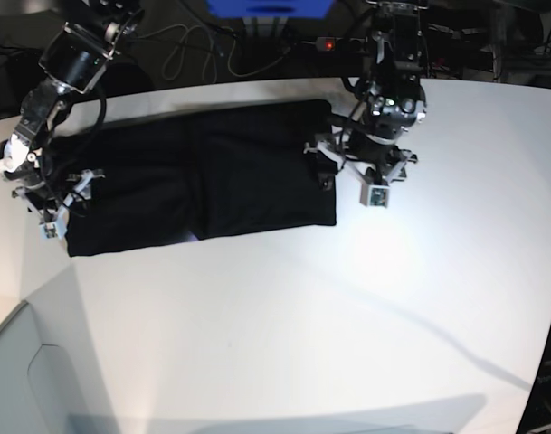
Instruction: Fold the T-shirt properly
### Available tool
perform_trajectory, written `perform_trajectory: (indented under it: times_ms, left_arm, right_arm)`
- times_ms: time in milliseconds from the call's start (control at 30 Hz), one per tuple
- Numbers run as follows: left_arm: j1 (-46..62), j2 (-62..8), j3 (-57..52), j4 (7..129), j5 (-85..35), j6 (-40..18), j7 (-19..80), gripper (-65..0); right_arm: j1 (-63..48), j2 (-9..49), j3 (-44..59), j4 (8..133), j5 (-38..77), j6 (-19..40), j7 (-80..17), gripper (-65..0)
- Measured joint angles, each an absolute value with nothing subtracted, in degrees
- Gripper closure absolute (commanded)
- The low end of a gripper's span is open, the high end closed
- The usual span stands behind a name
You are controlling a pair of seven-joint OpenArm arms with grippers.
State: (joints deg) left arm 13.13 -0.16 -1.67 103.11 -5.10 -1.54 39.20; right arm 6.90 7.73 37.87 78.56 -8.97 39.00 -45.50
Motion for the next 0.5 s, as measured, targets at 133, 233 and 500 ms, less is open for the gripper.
perform_trajectory:
  times_ms: [133,233,500]
  left_arm:
    - [13.19,-0.16,-1.67,103.11,-5.1,-1.54,39.2,-43.3]
    - [13.37,-0.16,-1.67,103.11,-5.1,-1.54,39.2,-43.3]
    - [13.45,-0.16,-1.67,103.11,-5.1,-1.56,39.2,-43.3]
  right_arm:
    - [6.9,7.92,37.87,78.56,-8.95,39.0,-45.47,-36.1]
    - [6.92,8.08,37.87,78.56,-8.95,39.0,-45.5,-36.1]
    - [6.61,8.4,37.98,84.36,-9.34,39.03,-45.76,-36.1]
